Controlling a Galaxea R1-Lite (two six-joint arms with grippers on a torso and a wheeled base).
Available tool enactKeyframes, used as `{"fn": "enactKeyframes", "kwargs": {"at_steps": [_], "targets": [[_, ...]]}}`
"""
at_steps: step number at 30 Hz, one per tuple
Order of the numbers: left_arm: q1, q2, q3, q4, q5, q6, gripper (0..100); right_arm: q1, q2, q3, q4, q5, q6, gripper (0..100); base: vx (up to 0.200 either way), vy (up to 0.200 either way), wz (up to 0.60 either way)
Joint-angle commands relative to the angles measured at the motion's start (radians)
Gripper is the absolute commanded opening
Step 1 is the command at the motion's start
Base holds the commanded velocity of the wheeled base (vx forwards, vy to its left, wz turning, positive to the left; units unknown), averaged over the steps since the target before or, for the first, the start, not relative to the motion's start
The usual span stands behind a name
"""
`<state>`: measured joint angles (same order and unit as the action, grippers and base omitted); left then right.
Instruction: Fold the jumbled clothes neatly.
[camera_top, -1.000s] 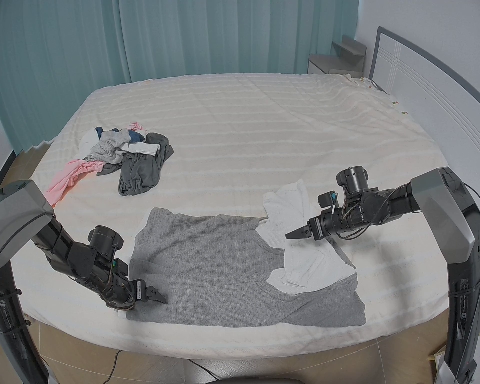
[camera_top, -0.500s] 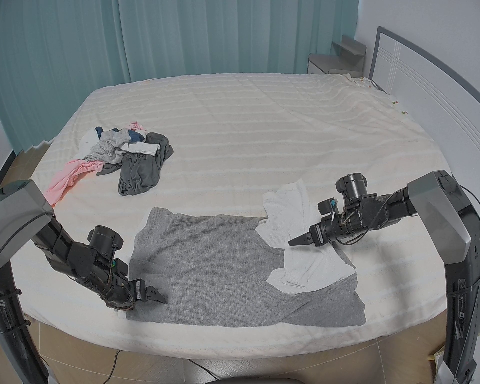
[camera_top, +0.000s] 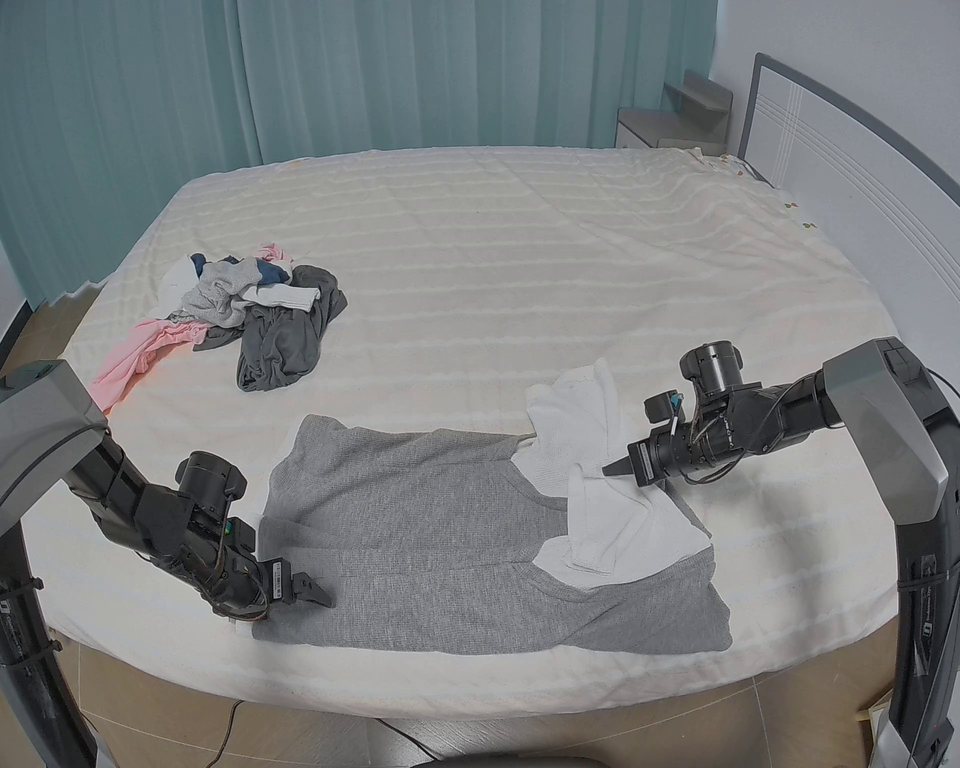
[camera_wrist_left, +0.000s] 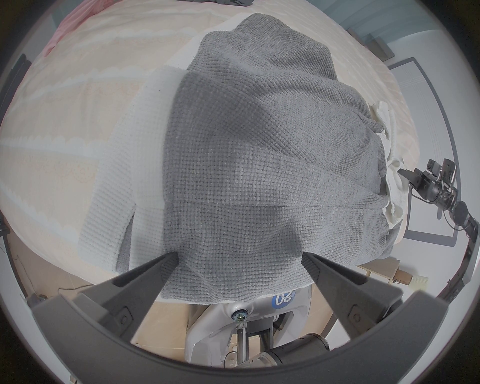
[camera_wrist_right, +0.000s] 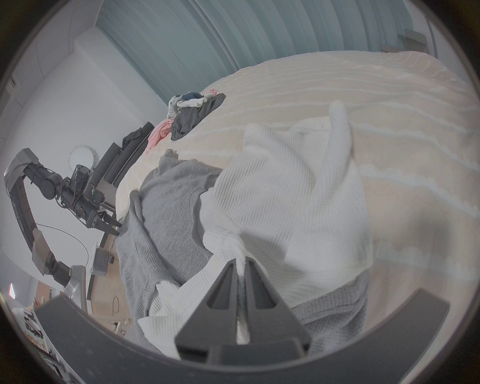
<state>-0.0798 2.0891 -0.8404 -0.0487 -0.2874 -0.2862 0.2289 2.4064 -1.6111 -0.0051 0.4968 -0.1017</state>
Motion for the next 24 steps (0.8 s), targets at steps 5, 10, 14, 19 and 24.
{"fn": "enactKeyframes", "kwargs": {"at_steps": [5,10,14,19,24], "targets": [[0.0,0.0,0.0,0.0,0.001,-0.001,100,-0.054,-0.032,-0.012,-0.007,-0.003,0.097,0,0.0,0.0,0.0],[0.0,0.0,0.0,0.0,0.002,-0.001,100,-0.065,-0.049,-0.024,-0.023,-0.011,0.261,0,0.0,0.0,0.0],[0.0,0.0,0.0,0.0,0.001,-0.001,100,-0.069,-0.047,-0.035,-0.056,-0.04,0.353,0,0.0,0.0,0.0],[0.0,0.0,0.0,0.0,0.002,-0.001,100,-0.071,-0.032,-0.035,-0.119,-0.118,0.399,0,0.0,0.0,0.0],[-0.002,0.0,0.0,0.0,0.002,-0.001,100,-0.074,-0.032,-0.027,-0.122,-0.133,0.425,0,0.0,0.0,0.0]]}}
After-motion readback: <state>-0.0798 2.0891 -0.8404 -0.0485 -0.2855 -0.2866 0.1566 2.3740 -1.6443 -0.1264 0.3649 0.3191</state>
